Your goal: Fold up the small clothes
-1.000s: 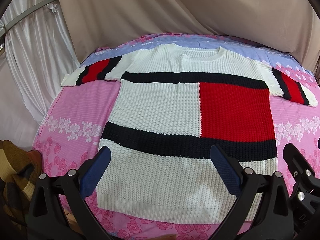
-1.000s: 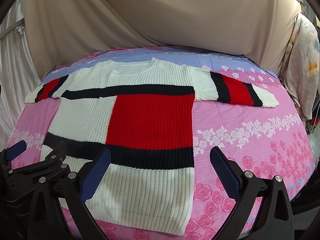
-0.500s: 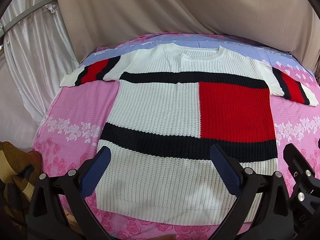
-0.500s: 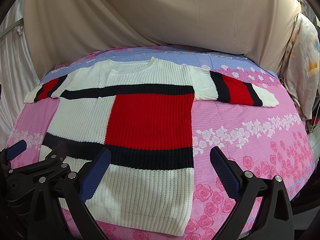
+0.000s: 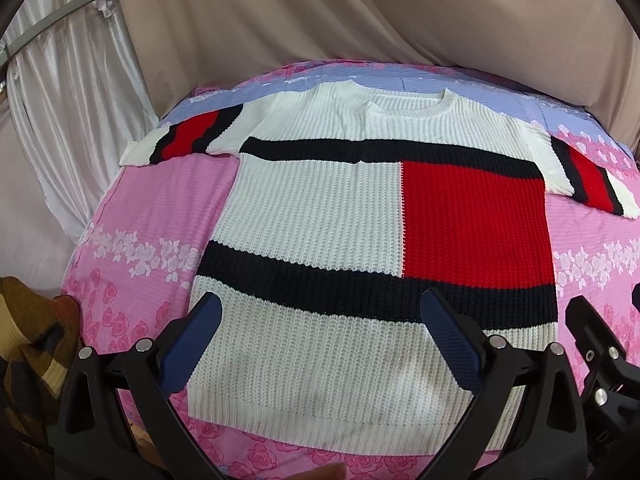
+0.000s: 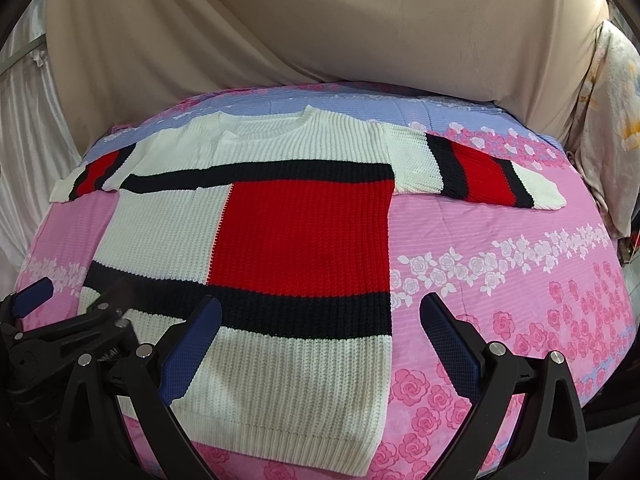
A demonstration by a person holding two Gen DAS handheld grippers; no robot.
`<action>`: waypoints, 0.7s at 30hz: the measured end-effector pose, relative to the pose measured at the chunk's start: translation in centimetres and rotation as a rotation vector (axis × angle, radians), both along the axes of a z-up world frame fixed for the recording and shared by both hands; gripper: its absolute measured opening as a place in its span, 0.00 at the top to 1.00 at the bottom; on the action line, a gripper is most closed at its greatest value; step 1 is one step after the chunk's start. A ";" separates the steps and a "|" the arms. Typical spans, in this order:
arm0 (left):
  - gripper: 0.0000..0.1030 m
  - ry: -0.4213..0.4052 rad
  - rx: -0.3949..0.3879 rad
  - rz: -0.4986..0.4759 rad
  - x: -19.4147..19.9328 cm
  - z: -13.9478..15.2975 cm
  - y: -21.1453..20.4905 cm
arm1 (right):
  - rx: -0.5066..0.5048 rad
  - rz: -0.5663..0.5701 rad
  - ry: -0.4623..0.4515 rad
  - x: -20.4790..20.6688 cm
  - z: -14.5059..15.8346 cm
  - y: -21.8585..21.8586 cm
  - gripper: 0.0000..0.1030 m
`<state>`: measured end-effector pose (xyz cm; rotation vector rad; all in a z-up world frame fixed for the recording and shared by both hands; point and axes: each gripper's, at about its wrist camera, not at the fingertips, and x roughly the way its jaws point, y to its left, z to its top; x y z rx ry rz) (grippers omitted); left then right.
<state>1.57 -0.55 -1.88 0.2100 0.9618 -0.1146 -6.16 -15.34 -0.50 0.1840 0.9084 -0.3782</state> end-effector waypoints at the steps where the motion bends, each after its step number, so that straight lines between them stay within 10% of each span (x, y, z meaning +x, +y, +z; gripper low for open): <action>1: 0.05 0.004 -0.005 0.005 0.1 -0.1 0.0 | 0.009 -0.009 -0.005 -0.1 -0.2 -0.7 0.05; 10: 0.06 0.038 -0.021 -0.001 1.0 -0.9 -2.4 | 0.062 -0.222 -0.038 -2.3 -2.6 -13.7 0.07; 21: 0.06 0.071 0.013 0.135 2.6 -1.8 -5.2 | 0.129 -0.516 -0.128 -1.0 -6.3 -41.5 0.13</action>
